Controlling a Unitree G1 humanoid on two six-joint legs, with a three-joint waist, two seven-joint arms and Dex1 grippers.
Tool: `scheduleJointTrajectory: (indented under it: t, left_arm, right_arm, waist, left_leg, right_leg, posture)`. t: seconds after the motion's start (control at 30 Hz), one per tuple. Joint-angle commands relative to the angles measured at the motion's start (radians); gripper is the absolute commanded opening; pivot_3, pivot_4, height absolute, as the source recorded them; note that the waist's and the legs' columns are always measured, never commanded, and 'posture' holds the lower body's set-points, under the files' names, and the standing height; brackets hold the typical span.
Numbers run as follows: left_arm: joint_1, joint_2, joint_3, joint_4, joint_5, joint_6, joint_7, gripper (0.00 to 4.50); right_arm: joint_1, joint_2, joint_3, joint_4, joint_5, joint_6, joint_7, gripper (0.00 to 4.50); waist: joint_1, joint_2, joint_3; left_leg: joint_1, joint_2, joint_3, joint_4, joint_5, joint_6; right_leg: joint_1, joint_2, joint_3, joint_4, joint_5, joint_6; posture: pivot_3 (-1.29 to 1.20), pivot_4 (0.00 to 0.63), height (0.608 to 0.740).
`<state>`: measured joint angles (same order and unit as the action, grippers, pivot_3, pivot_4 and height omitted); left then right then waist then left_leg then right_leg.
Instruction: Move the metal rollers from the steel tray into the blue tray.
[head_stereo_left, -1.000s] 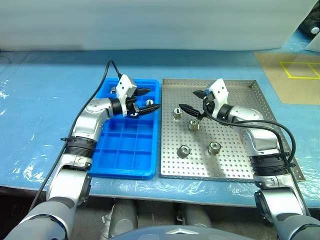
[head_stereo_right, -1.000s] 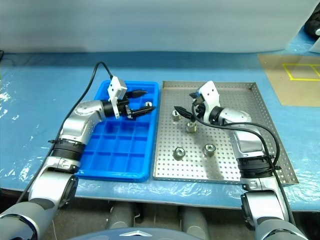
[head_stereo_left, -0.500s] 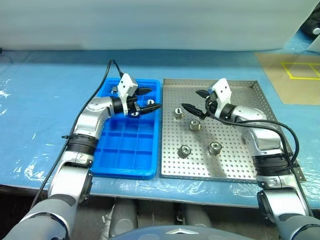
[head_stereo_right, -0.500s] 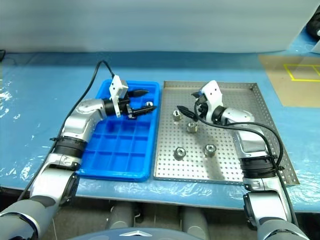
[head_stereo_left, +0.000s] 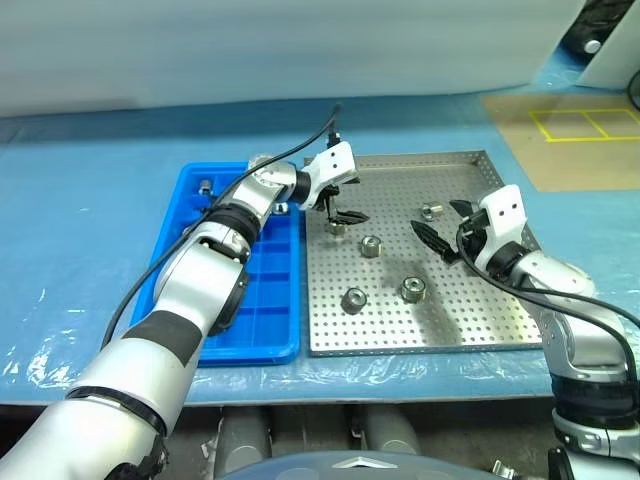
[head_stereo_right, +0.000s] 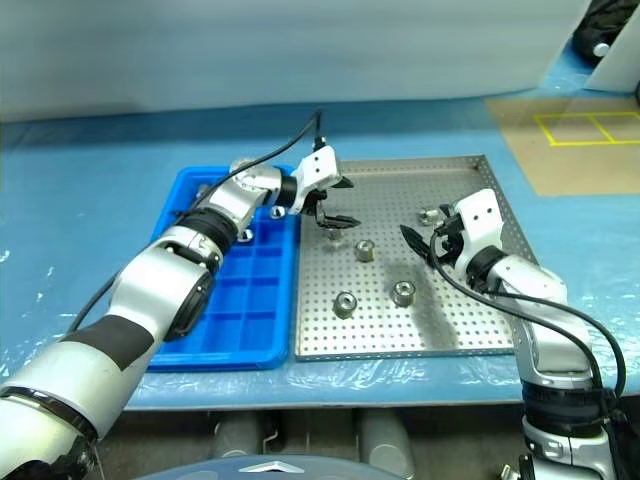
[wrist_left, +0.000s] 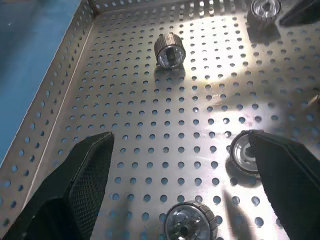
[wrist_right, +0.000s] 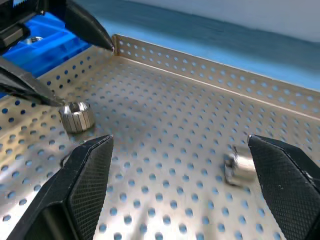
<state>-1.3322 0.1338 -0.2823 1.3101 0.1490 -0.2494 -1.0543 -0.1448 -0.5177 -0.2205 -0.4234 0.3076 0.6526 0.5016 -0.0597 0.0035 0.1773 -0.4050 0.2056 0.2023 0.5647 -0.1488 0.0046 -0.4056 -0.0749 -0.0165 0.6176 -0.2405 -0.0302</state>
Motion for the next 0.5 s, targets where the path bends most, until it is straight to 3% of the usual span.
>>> scheduleJointTrajectory:
  t: [0.03, 0.5]
  left_arm:
    - [-0.04, 0.035, -0.041, 0.027, 0.092, -0.053, -0.013, 4.49]
    - [-0.009, 0.063, -0.085, 0.063, 0.273, -0.013, 0.071, 4.49]
  right_arm:
    - [0.03, 0.007, -0.05, -0.1, 0.022, 0.019, -0.048, 4.4]
    - [0.093, 0.015, -0.047, -0.149, 0.024, 0.033, -0.115, 4.4]
  waist:
    - [-0.017, 0.0, 0.0]
    - [-0.068, 0.0, 0.0]
  left_leg:
    - [0.0, 0.0, 0.0, 0.001, 0.0, -0.001]
    - [-0.007, -0.001, -0.002, 0.004, -0.003, 0.008]
  right_leg:
    - [0.0, 0.0, 0.0, 0.0, 0.0, 0.0]
    - [0.0, -0.001, -0.002, -0.006, 0.001, 0.001]
  posture:
    - [-0.67, 0.15, 0.74]
    - [-0.69, 0.15, 0.74]
